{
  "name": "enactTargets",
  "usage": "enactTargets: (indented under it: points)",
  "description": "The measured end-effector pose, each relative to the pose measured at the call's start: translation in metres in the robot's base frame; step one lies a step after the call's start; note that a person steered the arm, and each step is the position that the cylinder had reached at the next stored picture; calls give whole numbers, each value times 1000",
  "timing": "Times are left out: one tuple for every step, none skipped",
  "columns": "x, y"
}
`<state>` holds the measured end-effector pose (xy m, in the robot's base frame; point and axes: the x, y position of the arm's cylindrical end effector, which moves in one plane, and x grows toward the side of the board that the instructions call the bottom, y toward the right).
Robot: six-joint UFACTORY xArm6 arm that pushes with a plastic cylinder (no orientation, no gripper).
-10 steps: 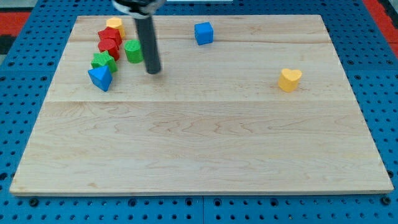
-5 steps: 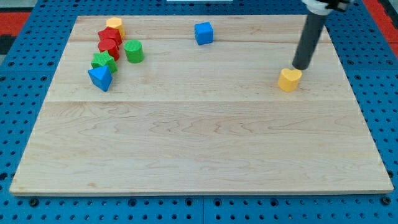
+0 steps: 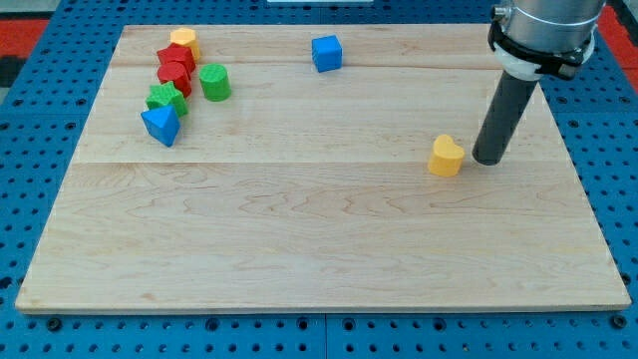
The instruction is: Slide yellow heart to center
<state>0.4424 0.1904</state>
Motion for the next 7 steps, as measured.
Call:
enactTargets:
  points:
    - [0, -16]
    - [0, -34]
    - [0, -55]
    - [0, -80]
    - [0, -108]
    - [0, -135]
    - [-1, -153]
